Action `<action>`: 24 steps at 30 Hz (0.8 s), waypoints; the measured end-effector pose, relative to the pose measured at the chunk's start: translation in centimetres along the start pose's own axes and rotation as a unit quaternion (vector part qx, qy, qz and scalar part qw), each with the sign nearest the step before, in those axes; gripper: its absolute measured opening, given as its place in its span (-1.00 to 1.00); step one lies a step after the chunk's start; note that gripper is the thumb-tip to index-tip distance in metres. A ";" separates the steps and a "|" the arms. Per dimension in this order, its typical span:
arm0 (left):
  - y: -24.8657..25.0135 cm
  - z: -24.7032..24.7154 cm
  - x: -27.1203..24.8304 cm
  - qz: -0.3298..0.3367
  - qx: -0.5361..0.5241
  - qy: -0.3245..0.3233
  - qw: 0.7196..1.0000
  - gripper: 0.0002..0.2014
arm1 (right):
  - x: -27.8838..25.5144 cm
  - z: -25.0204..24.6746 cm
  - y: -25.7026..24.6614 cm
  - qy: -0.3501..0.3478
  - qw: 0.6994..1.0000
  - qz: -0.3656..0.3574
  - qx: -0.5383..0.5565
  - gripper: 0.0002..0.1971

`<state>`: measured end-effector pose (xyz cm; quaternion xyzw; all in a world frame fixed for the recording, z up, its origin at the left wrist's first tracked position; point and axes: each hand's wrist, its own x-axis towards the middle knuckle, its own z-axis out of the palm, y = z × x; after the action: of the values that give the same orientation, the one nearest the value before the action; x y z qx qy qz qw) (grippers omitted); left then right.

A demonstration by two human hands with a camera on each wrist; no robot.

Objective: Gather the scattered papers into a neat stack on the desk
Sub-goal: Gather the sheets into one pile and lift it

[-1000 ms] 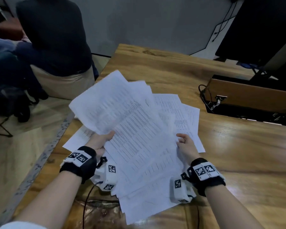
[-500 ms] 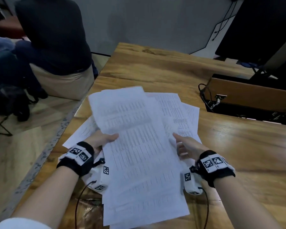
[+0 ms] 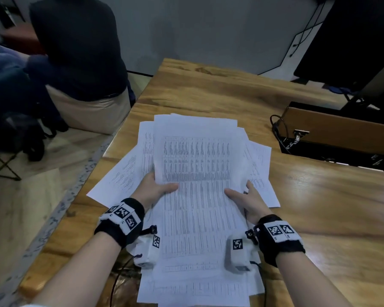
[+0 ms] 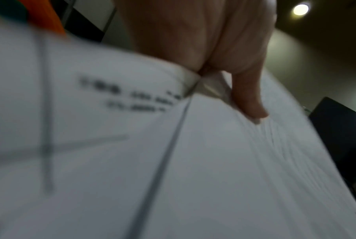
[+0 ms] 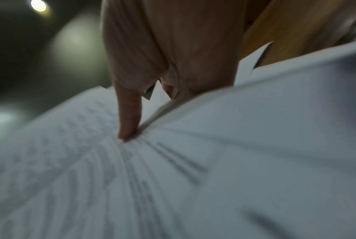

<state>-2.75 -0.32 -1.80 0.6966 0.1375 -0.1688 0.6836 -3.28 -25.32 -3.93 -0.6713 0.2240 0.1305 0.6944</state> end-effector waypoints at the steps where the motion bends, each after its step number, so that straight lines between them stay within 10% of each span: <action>1: 0.2 0.0 0.1 0.013 -0.013 0.010 1.000 -0.52 | -0.1 0.0 0.1 -0.011 1.000 0.010 -0.011 -0.62; 9: 2.0 -1.3 3.1 0.029 0.039 0.105 0.993 -0.35 | 0.9 -0.8 -4.0 0.087 0.995 -0.041 -0.025 -0.78; 15: -0.8 -7.3 5.6 -0.074 0.436 0.163 0.882 -0.34 | 6.5 -7.0 -3.1 0.200 0.971 -0.036 -0.126 -0.66; 24: -0.1 -8.3 6.6 -0.114 0.431 0.230 0.865 -0.49 | 3.2 -4.9 -1.8 0.170 0.983 -0.009 -0.072 -0.64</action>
<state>3.55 7.67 -4.60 0.9205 0.2826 -0.1229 0.2404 -0.31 -30.64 -3.85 -0.7341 0.3230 0.0241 0.5969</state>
